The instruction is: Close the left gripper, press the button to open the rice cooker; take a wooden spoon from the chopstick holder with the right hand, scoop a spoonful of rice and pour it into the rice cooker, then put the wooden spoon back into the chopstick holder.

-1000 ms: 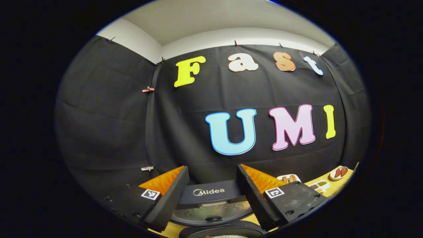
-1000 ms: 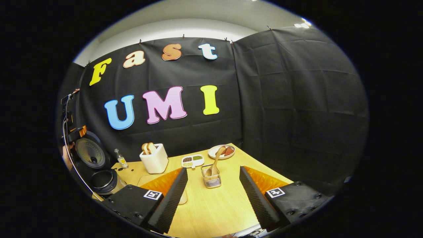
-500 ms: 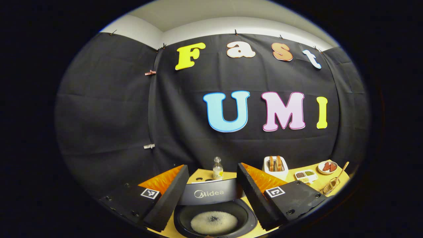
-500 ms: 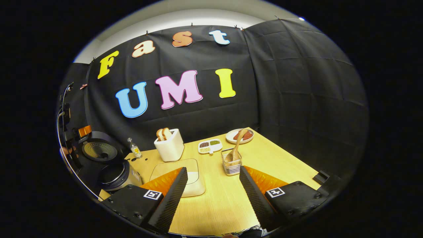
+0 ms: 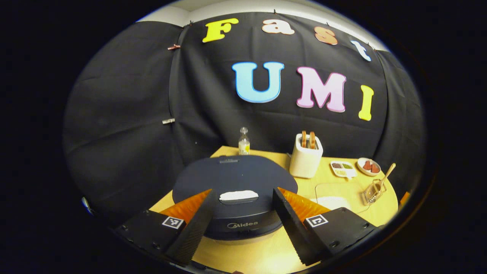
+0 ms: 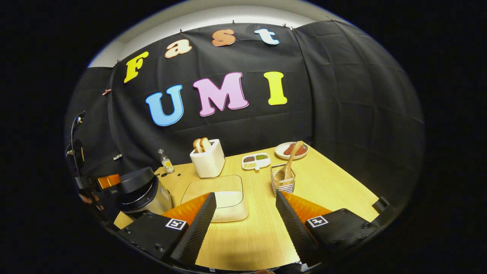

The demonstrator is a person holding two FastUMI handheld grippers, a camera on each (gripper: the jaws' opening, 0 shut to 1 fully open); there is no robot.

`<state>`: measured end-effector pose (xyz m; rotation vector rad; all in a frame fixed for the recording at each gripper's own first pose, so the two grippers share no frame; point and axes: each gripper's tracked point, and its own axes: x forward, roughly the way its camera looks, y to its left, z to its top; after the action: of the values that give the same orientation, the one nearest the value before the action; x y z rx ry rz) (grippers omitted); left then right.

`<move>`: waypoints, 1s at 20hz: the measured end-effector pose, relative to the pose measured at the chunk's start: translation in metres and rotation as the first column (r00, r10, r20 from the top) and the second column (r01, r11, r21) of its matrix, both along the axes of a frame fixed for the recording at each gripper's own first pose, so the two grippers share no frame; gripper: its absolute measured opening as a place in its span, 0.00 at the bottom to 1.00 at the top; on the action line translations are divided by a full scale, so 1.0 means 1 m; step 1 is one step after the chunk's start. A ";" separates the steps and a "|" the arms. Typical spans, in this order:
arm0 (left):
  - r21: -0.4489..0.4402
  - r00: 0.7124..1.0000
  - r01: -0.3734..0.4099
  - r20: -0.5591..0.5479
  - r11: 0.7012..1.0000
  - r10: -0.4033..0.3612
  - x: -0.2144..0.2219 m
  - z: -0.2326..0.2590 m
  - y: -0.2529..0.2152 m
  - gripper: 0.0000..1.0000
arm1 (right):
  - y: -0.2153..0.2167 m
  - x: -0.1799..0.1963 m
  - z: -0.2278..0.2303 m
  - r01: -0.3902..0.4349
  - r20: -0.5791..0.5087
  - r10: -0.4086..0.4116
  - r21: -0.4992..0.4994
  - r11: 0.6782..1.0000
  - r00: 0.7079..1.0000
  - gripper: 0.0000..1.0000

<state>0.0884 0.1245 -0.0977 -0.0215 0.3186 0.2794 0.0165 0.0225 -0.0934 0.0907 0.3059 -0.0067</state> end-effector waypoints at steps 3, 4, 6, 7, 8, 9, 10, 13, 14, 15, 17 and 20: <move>0.032 1.000 0.004 -0.023 0.999 -0.003 -0.004 -0.018 -0.002 1.00 | -0.002 0.001 -0.005 0.004 -0.019 -0.004 0.012 1.000 1.000 0.99; 0.059 1.000 0.009 -0.017 0.998 -0.008 -0.003 -0.012 -0.004 1.00 | -0.004 0.002 -0.006 0.007 -0.022 -0.007 0.011 1.000 1.000 0.98; 0.028 0.999 0.007 -0.033 1.000 -0.006 -0.003 -0.024 -0.001 1.00 | -0.006 0.002 -0.011 0.010 -0.034 -0.010 0.005 1.000 0.999 0.98; -0.008 1.000 -0.006 -0.019 1.000 0.006 -0.002 -0.022 0.002 1.00 | -0.006 0.001 -0.014 0.009 -0.041 -0.009 0.003 1.000 0.999 0.98; -0.011 1.000 -0.010 -0.022 1.000 0.009 -0.001 -0.023 0.003 1.00 | -0.007 0.000 -0.016 0.007 -0.047 -0.007 0.001 1.000 0.999 0.98; -0.002 1.000 -0.010 -0.028 1.000 0.010 0.000 -0.023 -0.001 1.00 | -0.007 0.000 -0.018 0.005 -0.052 -0.005 0.001 1.000 0.999 0.99; 0.001 1.000 -0.010 -0.024 1.000 0.010 -0.001 -0.024 -0.002 1.00 | -0.006 -0.002 -0.019 0.004 -0.055 -0.004 0.000 1.000 0.998 0.99; -0.002 0.999 -0.004 -0.035 1.000 0.004 0.002 -0.033 -0.002 1.00 | -0.005 -0.003 -0.023 -0.003 -0.064 0.003 -0.001 1.000 0.998 0.99; 0.008 0.999 0.000 -0.032 1.000 0.000 0.002 -0.030 -0.002 1.00 | -0.005 -0.004 -0.024 -0.005 -0.065 0.005 -0.001 1.000 0.998 0.99; 0.009 1.000 0.006 -0.031 1.000 -0.005 0.000 -0.029 -0.001 1.00 | -0.006 -0.003 -0.025 -0.005 -0.065 0.004 -0.003 1.000 0.998 0.98; 0.025 0.999 0.033 -0.026 0.999 -0.033 0.001 -0.027 -0.001 1.00 | -0.007 -0.002 -0.020 0.001 -0.054 -0.001 -0.002 1.000 0.999 0.99; 0.050 0.997 0.077 0.009 0.996 -0.078 -0.004 -0.013 -0.002 0.99 | -0.013 0.004 -0.001 0.022 -0.001 -0.022 -0.007 1.000 1.000 0.99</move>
<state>0.0846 0.1224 -0.1111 0.0384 0.3006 0.2101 0.0204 0.0093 -0.0945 0.0871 0.3058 -0.0298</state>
